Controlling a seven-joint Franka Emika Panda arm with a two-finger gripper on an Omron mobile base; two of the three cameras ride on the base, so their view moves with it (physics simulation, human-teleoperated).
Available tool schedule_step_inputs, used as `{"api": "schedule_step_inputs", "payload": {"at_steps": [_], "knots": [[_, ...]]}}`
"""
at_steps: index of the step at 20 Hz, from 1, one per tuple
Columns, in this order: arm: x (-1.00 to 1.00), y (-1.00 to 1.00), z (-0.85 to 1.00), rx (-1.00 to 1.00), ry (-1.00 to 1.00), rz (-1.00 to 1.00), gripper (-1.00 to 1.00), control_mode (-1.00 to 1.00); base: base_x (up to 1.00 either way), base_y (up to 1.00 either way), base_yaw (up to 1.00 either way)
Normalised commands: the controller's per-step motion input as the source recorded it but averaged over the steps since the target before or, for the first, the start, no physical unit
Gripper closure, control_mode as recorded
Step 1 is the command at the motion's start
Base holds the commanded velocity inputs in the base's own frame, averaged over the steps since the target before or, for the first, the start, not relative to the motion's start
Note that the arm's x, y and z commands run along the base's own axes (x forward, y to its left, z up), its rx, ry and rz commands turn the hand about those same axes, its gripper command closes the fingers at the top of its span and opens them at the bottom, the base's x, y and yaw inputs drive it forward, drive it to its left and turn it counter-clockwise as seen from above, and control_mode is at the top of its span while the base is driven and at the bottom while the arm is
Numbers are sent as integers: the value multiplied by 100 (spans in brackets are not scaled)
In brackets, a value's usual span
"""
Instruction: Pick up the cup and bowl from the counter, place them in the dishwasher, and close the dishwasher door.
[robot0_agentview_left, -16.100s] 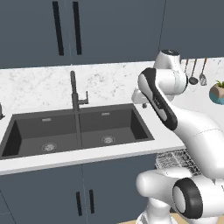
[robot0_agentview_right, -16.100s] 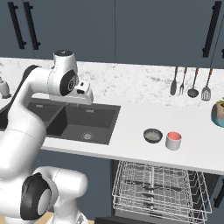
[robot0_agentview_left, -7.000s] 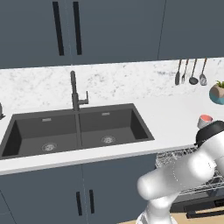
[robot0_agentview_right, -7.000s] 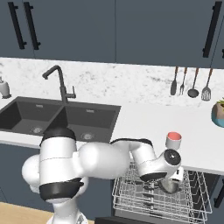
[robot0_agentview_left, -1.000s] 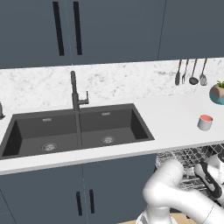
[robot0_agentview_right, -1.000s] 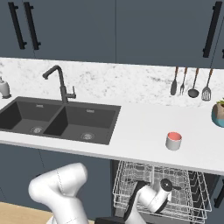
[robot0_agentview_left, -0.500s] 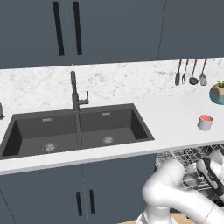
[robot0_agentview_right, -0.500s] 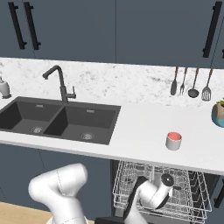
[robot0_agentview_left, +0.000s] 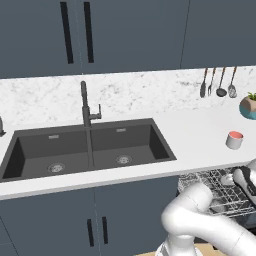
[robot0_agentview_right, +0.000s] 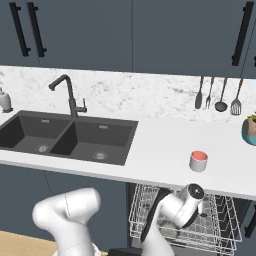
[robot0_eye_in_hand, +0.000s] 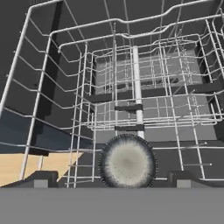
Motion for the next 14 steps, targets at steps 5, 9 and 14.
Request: {"api": "schedule_step_inputs", "payload": {"at_steps": [5,9,14], "knots": [[-29,-17,89,0,3,0,-100,-100,0,0,0],[-19,-2,99,-2,0,0,-100,-100,0,0,0],[-5,1,100,-5,0,1,-100,-100,0,0,0]]}}
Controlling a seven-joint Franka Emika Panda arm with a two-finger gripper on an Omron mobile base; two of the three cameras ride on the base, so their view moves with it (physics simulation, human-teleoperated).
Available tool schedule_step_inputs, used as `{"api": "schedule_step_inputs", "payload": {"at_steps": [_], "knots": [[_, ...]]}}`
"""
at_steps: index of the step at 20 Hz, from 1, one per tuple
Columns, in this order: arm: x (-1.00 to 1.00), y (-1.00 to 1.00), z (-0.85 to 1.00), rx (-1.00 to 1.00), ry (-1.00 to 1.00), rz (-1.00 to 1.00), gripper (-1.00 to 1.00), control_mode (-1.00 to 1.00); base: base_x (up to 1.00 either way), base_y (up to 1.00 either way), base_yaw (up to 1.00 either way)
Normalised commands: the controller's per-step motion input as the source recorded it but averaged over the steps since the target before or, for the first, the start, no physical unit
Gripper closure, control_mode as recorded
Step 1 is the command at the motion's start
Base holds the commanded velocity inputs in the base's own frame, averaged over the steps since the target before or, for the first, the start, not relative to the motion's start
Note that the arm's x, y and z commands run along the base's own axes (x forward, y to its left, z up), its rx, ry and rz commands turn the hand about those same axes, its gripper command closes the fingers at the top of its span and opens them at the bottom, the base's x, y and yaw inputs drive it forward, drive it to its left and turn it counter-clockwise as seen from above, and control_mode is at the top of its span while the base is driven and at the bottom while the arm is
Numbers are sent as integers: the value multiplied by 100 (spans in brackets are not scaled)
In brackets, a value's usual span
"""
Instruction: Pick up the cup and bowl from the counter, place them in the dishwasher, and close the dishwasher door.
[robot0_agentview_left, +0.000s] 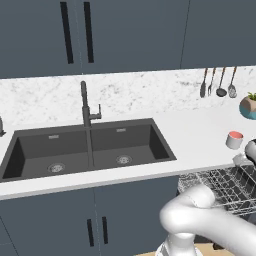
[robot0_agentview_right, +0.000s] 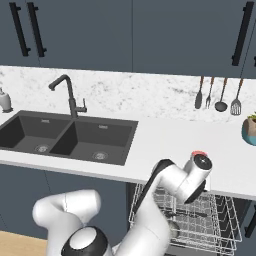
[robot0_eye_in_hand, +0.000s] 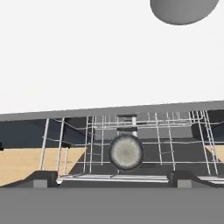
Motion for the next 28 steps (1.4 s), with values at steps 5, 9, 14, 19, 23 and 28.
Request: {"api": "schedule_step_inputs", "payload": {"at_steps": [5,9,14,19,23,28], "knots": [[6,20,91,-11,1,2,-100,-100,0,0,0],[53,36,54,-21,5,1,-100,-100,0,0,0],[74,31,29,-24,8,0,-100,-100,0,0,0],[55,12,0,-7,6,0,-100,-100,0,0,0],[33,-1,4,1,1,0,-100,-100,0,0,0],[22,-26,0,5,1,-1,-100,-100,0,0,0]]}}
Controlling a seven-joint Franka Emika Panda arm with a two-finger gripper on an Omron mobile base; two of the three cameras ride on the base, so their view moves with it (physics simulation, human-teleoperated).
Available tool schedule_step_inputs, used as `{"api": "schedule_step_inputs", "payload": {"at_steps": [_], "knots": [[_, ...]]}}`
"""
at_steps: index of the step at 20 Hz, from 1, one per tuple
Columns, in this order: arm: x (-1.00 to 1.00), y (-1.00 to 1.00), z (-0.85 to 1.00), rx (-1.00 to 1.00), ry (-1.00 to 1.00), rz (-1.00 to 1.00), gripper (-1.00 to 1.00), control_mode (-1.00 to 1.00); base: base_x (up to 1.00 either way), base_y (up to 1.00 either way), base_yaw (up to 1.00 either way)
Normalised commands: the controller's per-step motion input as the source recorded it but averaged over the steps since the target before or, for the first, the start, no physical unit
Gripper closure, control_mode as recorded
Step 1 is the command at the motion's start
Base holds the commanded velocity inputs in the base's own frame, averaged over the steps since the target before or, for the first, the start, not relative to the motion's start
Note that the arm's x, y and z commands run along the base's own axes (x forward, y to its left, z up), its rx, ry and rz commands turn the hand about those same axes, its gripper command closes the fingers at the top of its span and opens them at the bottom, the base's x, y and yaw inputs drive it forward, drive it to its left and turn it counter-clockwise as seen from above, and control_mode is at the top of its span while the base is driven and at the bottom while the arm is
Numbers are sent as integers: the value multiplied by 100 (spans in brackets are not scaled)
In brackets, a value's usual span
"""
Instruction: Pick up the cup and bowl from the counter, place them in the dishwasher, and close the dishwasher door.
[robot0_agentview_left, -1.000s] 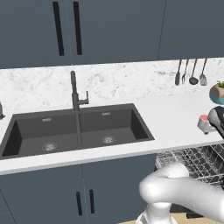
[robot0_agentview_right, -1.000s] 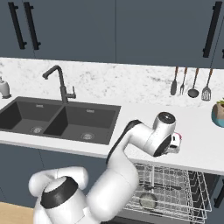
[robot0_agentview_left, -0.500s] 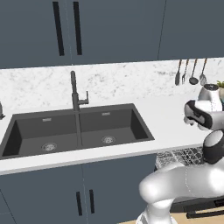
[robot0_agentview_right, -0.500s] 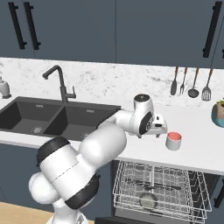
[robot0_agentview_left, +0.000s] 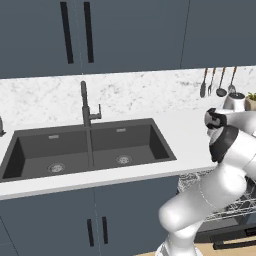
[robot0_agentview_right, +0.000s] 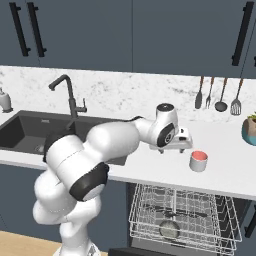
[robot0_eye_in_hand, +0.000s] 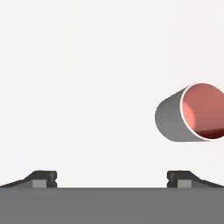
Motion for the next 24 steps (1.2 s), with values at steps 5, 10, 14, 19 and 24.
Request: {"api": "schedule_step_inputs", "payload": {"at_steps": [5,10,14,19,24], "knots": [[12,-34,0,6,0,-3,-100,-100,0,0,0],[0,-19,0,2,0,0,-100,-100,0,0,0],[9,-29,0,0,0,-2,-100,-100,0,0,0],[17,-27,0,0,0,-3,-100,-100,0,0,0],[24,-2,-5,0,0,-2,-100,-100,0,0,0]]}}
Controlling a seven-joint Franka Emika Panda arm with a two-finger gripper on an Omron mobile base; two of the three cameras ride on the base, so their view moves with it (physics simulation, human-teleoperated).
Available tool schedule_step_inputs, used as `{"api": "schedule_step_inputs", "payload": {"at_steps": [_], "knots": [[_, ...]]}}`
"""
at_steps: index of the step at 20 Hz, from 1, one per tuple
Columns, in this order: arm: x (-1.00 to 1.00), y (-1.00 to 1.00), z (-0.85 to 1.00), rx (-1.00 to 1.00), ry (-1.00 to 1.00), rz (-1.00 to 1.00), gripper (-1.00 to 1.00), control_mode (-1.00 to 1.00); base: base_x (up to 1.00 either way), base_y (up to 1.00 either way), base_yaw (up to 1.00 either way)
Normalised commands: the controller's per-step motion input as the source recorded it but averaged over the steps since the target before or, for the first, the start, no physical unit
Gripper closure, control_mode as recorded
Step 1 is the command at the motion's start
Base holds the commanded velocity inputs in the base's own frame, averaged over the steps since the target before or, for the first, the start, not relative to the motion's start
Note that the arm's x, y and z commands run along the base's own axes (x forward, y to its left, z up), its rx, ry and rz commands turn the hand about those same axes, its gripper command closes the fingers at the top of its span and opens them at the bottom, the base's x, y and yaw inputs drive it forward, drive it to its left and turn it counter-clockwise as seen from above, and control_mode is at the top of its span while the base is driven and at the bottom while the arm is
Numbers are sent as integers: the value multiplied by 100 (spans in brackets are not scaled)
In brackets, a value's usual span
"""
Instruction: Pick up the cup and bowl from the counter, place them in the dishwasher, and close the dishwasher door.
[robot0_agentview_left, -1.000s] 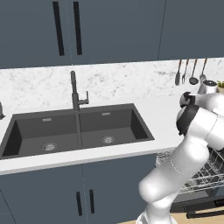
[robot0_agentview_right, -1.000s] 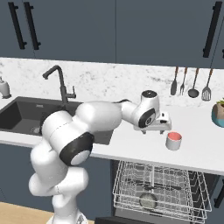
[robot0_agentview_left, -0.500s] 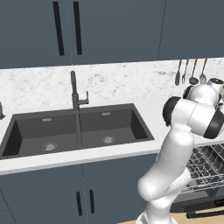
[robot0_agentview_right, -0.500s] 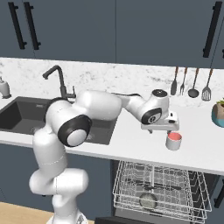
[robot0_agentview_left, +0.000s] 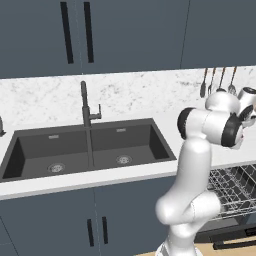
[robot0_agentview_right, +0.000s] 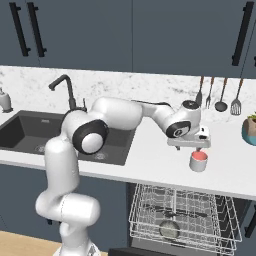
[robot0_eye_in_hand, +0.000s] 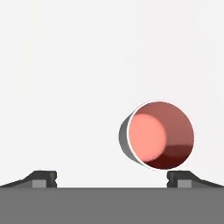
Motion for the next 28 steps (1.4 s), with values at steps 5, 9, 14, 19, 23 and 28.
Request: {"api": "schedule_step_inputs", "payload": {"at_steps": [5,9,14,19,23,28], "knots": [[29,-27,-6,0,3,-1,-100,-100,0,0,0],[21,-32,-9,0,4,0,-100,-100,0,0,0],[6,-7,-24,0,9,0,-100,-100,0,0,0],[0,13,-36,2,6,0,-100,-100,0,0,0],[0,27,-33,1,3,0,-100,-100,0,0,0],[0,21,-43,0,1,0,-100,-100,0,0,0]]}}
